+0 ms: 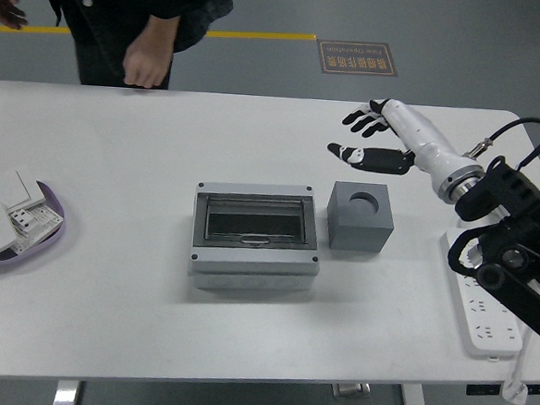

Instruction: Pick up the cylinder from the cube,place it in the box,flap close box

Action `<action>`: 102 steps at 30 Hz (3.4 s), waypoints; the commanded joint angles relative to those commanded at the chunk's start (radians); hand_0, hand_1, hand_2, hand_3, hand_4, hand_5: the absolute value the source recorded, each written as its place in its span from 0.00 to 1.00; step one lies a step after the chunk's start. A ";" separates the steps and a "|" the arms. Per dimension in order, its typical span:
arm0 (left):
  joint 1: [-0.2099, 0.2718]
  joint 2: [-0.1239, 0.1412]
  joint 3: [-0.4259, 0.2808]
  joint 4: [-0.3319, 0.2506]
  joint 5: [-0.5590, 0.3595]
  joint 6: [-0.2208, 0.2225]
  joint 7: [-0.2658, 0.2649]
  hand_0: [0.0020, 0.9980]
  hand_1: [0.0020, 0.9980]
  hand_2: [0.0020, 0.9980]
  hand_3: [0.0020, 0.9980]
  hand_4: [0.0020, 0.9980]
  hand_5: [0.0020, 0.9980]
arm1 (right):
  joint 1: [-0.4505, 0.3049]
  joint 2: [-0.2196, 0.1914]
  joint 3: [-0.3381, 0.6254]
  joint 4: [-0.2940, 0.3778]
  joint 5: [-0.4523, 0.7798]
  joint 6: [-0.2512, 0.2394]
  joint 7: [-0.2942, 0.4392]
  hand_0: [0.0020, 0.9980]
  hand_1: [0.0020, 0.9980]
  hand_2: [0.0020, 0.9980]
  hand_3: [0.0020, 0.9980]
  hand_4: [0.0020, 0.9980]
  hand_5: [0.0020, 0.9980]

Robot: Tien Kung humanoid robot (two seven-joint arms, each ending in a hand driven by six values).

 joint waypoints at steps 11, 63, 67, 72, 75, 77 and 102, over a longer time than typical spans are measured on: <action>0.004 0.008 -0.032 -0.006 0.019 -0.002 -0.012 0.60 0.62 0.61 0.63 0.66 0.22 | 0.027 -0.004 0.020 -0.054 0.014 -0.083 0.062 0.70 0.61 0.60 0.64 0.79 0.46; -0.025 0.018 -0.011 -0.001 0.011 0.001 -0.011 0.60 0.62 0.61 0.63 0.67 0.22 | -0.432 0.169 0.518 -0.115 0.536 -0.196 0.629 0.65 0.59 0.57 0.62 0.77 0.41; -0.029 0.024 0.000 -0.002 0.008 0.000 -0.010 0.60 0.62 0.61 0.63 0.67 0.22 | -0.440 0.171 0.530 -0.117 0.534 -0.195 0.624 0.65 0.59 0.57 0.62 0.77 0.41; -0.031 0.034 0.013 -0.003 0.004 -0.002 -0.011 0.60 0.62 0.61 0.63 0.67 0.22 | -0.447 0.172 0.535 -0.121 0.533 -0.198 0.620 0.66 0.60 0.58 0.62 0.92 0.42; -0.031 0.039 0.014 -0.003 0.005 -0.002 -0.013 0.60 0.62 0.61 0.63 0.67 0.22 | -0.450 0.172 0.535 -0.123 0.532 -0.200 0.618 0.66 0.60 0.58 0.63 0.93 0.36; -0.030 0.040 0.011 -0.003 0.006 -0.003 -0.013 0.60 0.62 0.61 0.63 0.67 0.22 | -0.451 0.174 0.537 -0.123 0.530 -0.202 0.618 0.66 0.60 0.58 0.63 0.93 0.36; -0.016 0.024 -0.027 -0.004 0.015 -0.005 -0.013 0.59 0.62 0.61 0.63 0.67 0.22 | -0.450 0.187 0.536 -0.133 0.575 -0.205 0.640 0.67 0.61 0.59 0.63 0.92 0.35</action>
